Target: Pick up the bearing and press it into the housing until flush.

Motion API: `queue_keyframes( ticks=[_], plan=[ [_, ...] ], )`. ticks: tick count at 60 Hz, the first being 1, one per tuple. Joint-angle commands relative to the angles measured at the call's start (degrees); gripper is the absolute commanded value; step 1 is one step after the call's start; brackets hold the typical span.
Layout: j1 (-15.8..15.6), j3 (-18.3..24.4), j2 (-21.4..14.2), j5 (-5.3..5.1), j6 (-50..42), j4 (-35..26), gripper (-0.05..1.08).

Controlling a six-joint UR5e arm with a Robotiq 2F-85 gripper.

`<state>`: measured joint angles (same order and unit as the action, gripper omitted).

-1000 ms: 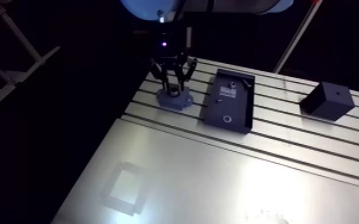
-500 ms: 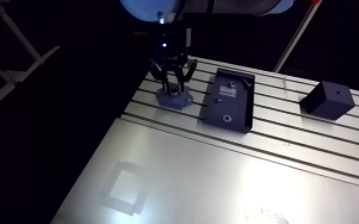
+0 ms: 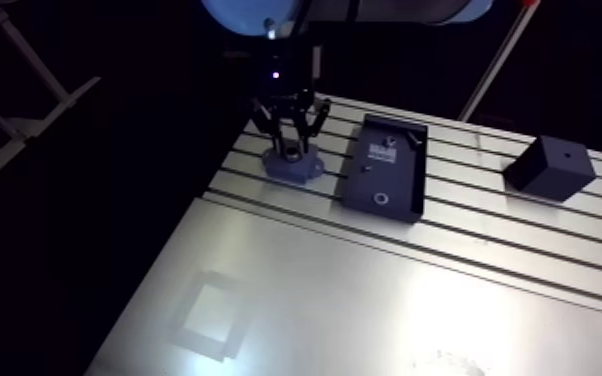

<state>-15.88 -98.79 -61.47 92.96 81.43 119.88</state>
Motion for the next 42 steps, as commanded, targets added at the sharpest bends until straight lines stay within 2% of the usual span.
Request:
queue_keyframes(
  ticks=[1,42],
  plan=[
    [0.0,0.0,0.0,-0.02,0.1,0.8,0.64],
    [0.1,0.0,0.5,-0.11,0.1,0.8,0.64]
  ],
)
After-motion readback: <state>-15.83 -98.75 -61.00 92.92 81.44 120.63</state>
